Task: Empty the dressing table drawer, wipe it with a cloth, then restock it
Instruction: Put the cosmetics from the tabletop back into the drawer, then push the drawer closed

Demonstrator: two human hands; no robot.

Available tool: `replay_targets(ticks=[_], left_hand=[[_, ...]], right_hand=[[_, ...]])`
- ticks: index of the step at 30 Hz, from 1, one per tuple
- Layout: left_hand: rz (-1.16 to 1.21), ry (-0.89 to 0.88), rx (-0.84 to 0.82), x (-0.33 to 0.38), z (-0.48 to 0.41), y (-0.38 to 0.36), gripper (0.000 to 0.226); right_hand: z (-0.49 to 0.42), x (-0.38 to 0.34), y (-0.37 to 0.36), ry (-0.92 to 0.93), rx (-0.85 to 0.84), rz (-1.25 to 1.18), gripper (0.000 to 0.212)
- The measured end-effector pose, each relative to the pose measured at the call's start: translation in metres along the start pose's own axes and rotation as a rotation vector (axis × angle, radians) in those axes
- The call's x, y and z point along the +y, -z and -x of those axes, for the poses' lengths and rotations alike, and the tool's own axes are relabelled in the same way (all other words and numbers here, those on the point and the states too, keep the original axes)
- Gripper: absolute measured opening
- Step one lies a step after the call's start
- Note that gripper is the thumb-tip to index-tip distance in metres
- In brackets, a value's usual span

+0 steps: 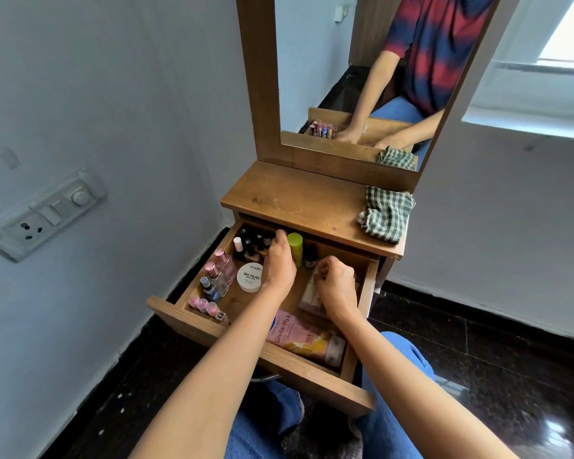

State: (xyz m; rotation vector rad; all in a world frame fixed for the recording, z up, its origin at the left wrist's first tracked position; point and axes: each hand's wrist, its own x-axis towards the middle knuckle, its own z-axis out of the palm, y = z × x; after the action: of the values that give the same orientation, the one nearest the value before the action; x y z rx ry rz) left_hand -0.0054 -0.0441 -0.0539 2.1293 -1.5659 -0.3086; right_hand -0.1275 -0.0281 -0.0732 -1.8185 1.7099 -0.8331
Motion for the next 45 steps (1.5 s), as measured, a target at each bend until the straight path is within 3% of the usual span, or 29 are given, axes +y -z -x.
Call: replay_targets(ticks=[8,11,14,17,19,25,32,45], left_hand=[[0.173,-0.072,0.125,-0.017,0.034,0.055,0.038],[0.183,-0.146,0.116,-0.038,0.063,0.086,0.028],[0.050,-0.200,-0.094,-0.067,0.091,0.111,0.032],[-0.014,-0.217,-0.412,-0.092,0.116,0.130,0.066],[0.013,-0.236,-0.478,-0.104,0.128,0.132,0.072],[0.028,-0.276,-0.297,-0.110,0.134,0.116,0.064],[-0.014,-0.216,-0.240,-0.101,0.124,0.113,0.082],[-0.039,-0.224,-0.132,-0.058,0.077,0.081,0.065]], right_hand=[[0.036,-0.018,0.025,0.193,0.012,-0.131,0.011],[0.065,-0.033,0.037,0.230,-0.098,-0.085,0.018],[0.103,-0.044,0.044,0.255,-0.230,-0.001,0.029],[0.137,-0.044,0.042,0.356,-0.283,0.081,0.049],[0.154,-0.038,0.039,0.432,-0.278,0.158,0.066],[0.159,-0.022,0.026,0.684,-0.116,0.386,0.055],[0.145,-0.023,0.022,0.654,-0.083,0.393,0.058],[0.071,-0.009,0.034,0.631,-0.016,0.368,0.057]])
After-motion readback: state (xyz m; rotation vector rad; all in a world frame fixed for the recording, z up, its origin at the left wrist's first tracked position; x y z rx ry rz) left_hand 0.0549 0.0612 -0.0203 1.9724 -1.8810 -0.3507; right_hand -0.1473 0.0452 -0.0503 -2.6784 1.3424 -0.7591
